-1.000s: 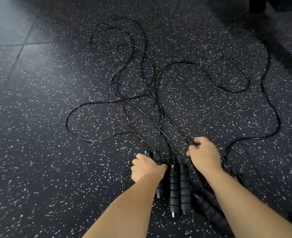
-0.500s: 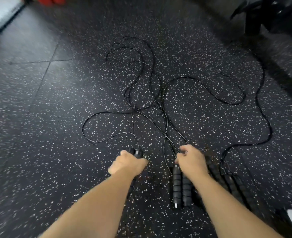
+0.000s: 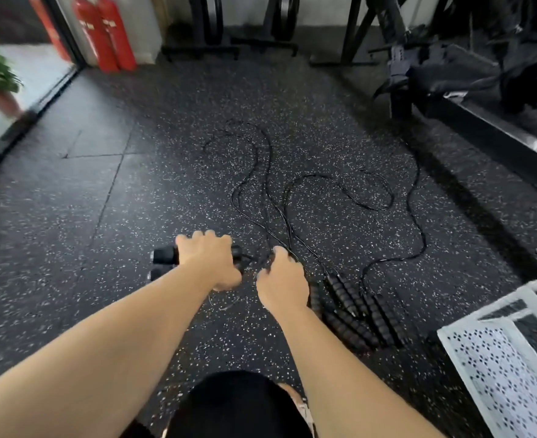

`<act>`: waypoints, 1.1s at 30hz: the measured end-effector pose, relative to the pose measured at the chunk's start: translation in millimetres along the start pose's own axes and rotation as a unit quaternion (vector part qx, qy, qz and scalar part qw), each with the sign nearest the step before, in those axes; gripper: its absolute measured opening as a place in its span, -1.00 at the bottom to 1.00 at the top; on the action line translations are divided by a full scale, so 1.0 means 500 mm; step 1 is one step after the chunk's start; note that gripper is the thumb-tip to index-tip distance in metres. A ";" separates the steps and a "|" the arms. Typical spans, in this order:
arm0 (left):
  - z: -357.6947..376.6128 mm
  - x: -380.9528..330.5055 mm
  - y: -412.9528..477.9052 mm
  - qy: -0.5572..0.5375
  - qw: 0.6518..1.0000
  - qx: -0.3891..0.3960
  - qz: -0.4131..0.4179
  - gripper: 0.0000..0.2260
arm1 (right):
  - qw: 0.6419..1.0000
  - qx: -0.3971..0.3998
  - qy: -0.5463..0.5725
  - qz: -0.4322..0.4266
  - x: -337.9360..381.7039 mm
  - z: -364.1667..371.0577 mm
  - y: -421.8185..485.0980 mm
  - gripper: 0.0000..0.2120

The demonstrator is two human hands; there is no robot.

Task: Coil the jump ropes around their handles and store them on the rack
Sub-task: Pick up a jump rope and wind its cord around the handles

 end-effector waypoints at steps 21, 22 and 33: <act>-0.343 0.262 -0.255 -0.657 0.744 -0.124 0.014 -0.64 | 0.983 -0.065 0.094 -0.147 0.188 -0.191 -0.097 -0.78; -0.352 0.272 -0.255 -0.682 0.720 -0.128 0.012 -0.60 | 0.982 -0.067 0.081 -0.156 0.194 -0.201 -0.096 -0.78; -0.331 0.301 -0.263 -0.813 0.572 -0.105 -0.036 -0.83 | 0.973 -0.097 0.013 -0.209 0.269 -0.271 -0.077 -0.75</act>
Point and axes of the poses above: each hand's wrist, its own y-axis towards the middle knuckle, its own z-axis out of the palm, x = y × z, the point moved 3 cm from there along y, towards the middle knuckle, and after that the axes turned 2 degrees about x, right-handed, at the moved point
